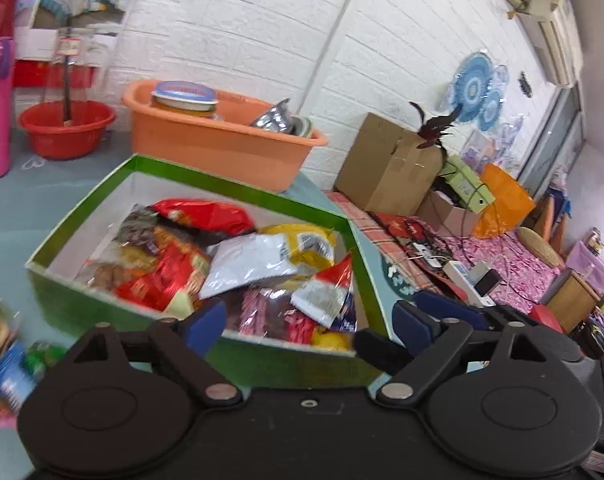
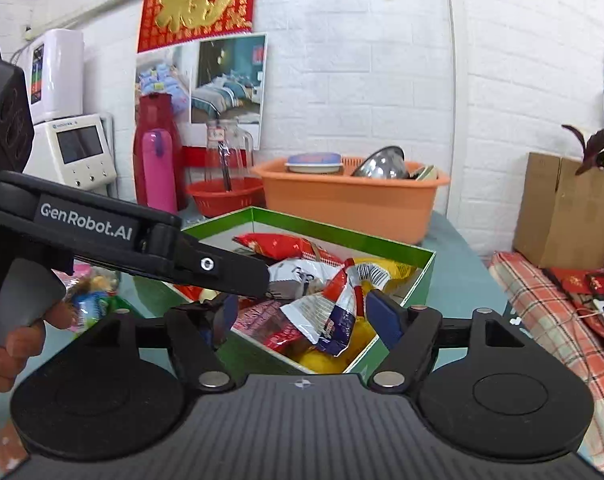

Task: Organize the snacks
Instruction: 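Carry the wrapper into the green box and release it, then grasp the green pea snack bag with the left gripper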

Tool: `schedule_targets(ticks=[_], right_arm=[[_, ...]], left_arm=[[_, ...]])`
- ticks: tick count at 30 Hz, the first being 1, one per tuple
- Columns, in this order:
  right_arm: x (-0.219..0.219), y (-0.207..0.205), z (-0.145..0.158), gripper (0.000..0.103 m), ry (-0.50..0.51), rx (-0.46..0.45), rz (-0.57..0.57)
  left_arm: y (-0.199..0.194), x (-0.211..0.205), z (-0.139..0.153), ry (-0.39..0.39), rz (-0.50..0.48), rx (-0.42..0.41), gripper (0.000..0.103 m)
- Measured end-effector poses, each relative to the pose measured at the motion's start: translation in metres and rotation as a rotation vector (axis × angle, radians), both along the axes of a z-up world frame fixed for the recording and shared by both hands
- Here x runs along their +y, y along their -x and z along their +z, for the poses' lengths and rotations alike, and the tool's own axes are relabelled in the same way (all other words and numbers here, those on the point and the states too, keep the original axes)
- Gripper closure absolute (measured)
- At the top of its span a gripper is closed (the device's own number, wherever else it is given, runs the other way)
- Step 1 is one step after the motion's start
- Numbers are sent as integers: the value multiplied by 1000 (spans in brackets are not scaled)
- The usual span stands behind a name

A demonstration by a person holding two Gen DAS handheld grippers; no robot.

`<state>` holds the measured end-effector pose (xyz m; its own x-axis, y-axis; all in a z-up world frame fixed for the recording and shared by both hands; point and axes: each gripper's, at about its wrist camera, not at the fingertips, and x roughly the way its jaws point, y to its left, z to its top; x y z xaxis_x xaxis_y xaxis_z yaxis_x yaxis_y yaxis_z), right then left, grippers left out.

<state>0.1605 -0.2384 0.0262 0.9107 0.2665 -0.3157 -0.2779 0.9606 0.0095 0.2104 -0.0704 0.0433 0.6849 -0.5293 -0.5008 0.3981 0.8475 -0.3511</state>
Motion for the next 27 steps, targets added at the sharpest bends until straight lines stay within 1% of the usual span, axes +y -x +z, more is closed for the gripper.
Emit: schedule_targets(ticks=[3, 6, 9, 13, 14, 15, 17, 20, 25, 26, 27], right_arm=[[0, 20, 3, 0, 10, 14, 7], [2, 39, -3, 0, 15, 40, 20], [4, 53, -13, 0, 13, 76, 33], [9, 67, -27, 0, -1, 131, 51], [11, 69, -30, 0, -6, 148, 59], [12, 71, -32, 0, -10, 160, 65], [16, 73, -36, 0, -17, 182, 83], [24, 75, -41, 0, -32, 215, 118], [42, 79, -54, 0, -70, 275, 170], [46, 78, -56, 0, -71, 284, 168], [50, 78, -58, 0, -72, 292, 171]], left_arm=[[19, 9, -4, 0, 29, 16, 0], [30, 12, -19, -10, 41, 46, 0], [28, 11, -38, -21, 45, 101, 0], [13, 9, -62, -12, 60, 173, 0], [10, 9, -66, -6, 54, 187, 17], [10, 9, -70, 0, 46, 188, 39], [13, 12, -70, -14, 36, 177, 42], [27, 20, -70, 10, 35, 193, 42], [69, 41, -71, 43, 73, 192, 41], [77, 46, -72, 59, 83, 194, 37], [82, 52, -73, 77, 96, 192, 24]])
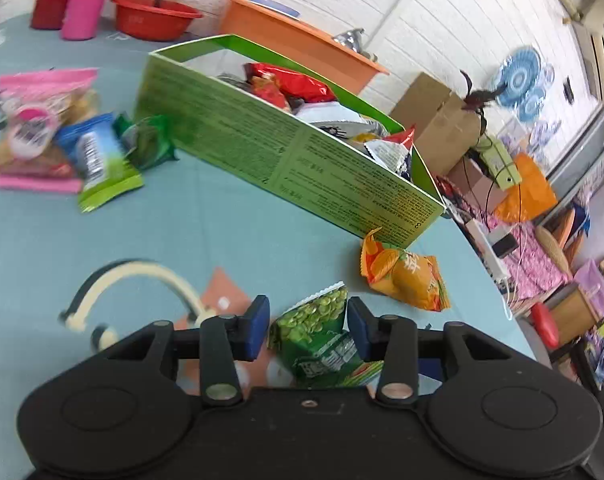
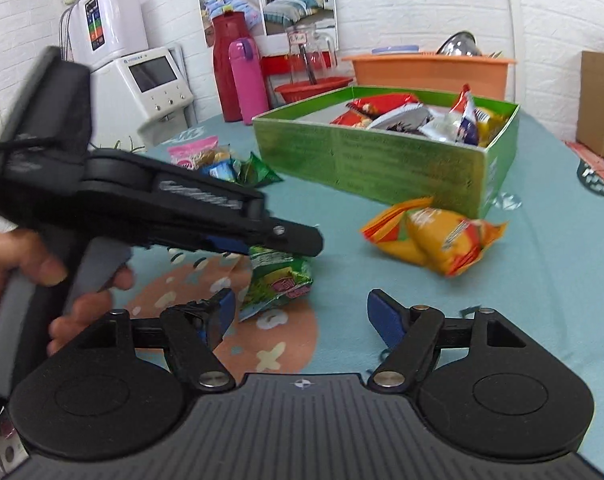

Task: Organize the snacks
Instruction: 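Grasp the green pea snack bag with the left gripper, then lower the green pea bag into the green box and open the left gripper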

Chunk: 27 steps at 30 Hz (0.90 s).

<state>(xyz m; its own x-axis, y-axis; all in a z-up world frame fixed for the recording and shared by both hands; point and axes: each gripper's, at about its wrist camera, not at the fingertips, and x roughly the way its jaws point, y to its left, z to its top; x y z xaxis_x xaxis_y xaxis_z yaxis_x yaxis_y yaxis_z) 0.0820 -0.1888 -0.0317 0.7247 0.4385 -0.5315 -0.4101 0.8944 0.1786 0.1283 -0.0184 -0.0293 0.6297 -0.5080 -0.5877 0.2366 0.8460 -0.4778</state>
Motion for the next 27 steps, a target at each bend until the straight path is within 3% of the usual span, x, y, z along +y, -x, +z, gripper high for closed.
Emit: schedule_targets(ticks=[2, 5, 9, 10, 12, 13, 19, 27], right_arm=[[6, 0, -1, 0, -7, 7, 12], [16, 0, -2, 0, -5, 0, 30], [24, -3, 0, 4, 14, -6, 35], [24, -4, -1, 9, 16, -5, 31], [25, -7, -3, 32, 25, 6, 24], [25, -8, -4, 36, 26, 5, 24], [16, -11, 6, 42, 1, -24, 18], [5, -33, 50, 42, 0, -188, -3]], left_arm=[[6, 11, -2, 44, 26, 6, 10], [6, 20, -3, 87, 36, 22, 9], [2, 14, 0, 73, 4, 11, 9], [1, 12, 0, 69, -7, 1, 10], [-2, 6, -1, 41, -27, -6, 14], [-3, 5, -1, 32, -31, -11, 14], [-7, 2, 17, 53, -48, -54, 15], [-40, -16, 69, 45, -63, -201, 15]])
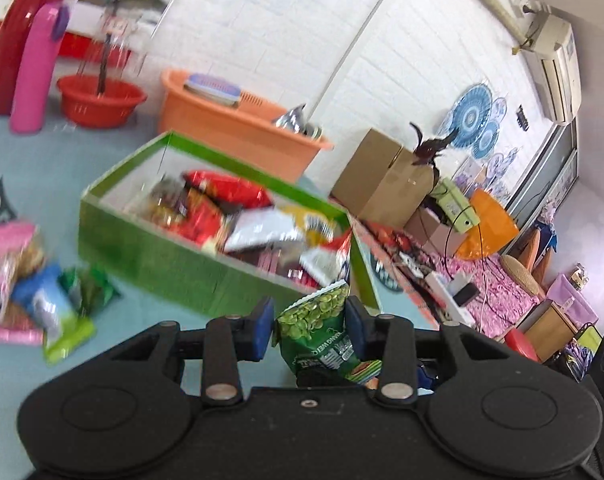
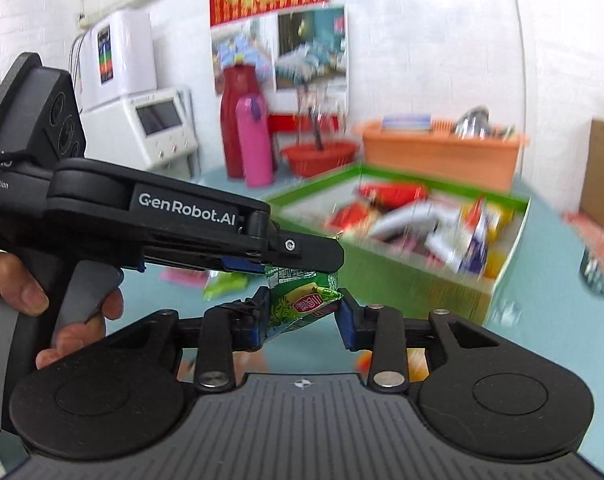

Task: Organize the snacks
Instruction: 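Lower the green pea bag into the green box and open the left gripper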

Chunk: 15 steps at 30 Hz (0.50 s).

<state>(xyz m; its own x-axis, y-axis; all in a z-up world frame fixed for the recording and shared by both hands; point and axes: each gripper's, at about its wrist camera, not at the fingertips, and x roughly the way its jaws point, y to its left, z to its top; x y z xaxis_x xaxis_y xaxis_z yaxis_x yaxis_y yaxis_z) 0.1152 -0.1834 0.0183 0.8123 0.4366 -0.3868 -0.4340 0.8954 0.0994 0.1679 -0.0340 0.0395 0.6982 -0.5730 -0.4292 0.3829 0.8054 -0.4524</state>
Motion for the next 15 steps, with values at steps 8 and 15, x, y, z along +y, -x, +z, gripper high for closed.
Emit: schedule_targets(ticks=[8, 15], right_arm=[[-11, -48, 14, 43, -52, -56, -47], [-13, -82, 6, 44, -49, -38, -76]], left_arm=[[-53, -13, 12, -14, 0, -34, 15], [-92, -15, -3, 3, -3, 5, 15]])
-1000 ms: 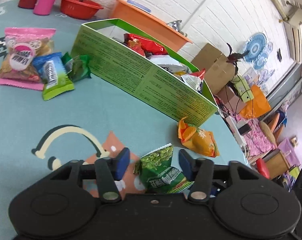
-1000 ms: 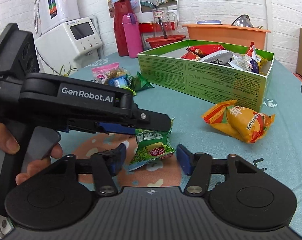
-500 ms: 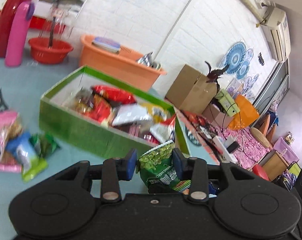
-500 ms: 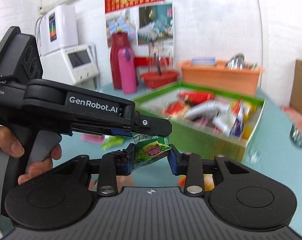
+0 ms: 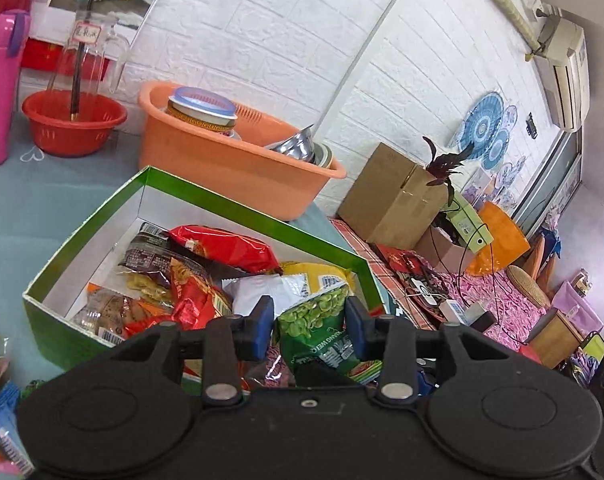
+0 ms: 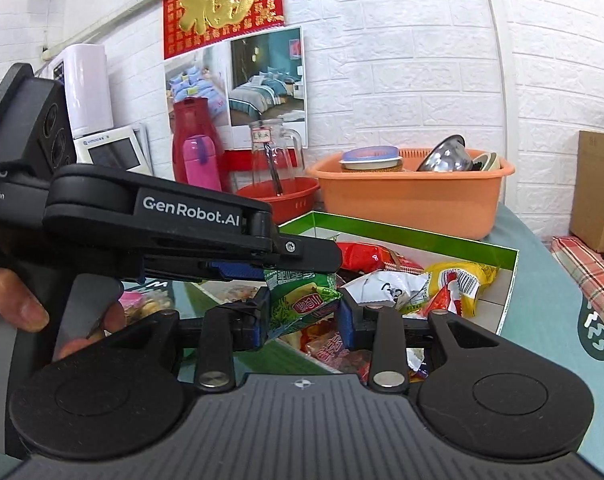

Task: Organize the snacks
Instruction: 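Lower the green pea bag into the green box and open the left gripper, then grasp the orange chip bag on the table with the left gripper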

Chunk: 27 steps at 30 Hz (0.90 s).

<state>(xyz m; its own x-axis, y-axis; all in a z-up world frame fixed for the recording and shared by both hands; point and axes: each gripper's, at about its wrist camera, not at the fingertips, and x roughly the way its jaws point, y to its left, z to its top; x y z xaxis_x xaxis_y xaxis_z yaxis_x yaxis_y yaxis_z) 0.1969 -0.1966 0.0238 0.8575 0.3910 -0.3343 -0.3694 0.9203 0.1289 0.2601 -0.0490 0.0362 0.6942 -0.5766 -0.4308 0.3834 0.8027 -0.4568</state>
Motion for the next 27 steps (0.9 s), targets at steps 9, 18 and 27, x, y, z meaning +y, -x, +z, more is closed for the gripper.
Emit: schedule_targets(ticks=[9, 18, 27], right_arm=[[8, -7, -14, 7, 129, -34, -44], [-12, 39, 12, 0, 144, -129, -77], [-46, 87, -9, 0, 175, 0, -76]], left_arm=[[3, 4, -11, -55, 47, -5, 0], [50, 15, 15, -62, 63, -3, 0], [87, -14, -10, -85, -91, 52, 0]])
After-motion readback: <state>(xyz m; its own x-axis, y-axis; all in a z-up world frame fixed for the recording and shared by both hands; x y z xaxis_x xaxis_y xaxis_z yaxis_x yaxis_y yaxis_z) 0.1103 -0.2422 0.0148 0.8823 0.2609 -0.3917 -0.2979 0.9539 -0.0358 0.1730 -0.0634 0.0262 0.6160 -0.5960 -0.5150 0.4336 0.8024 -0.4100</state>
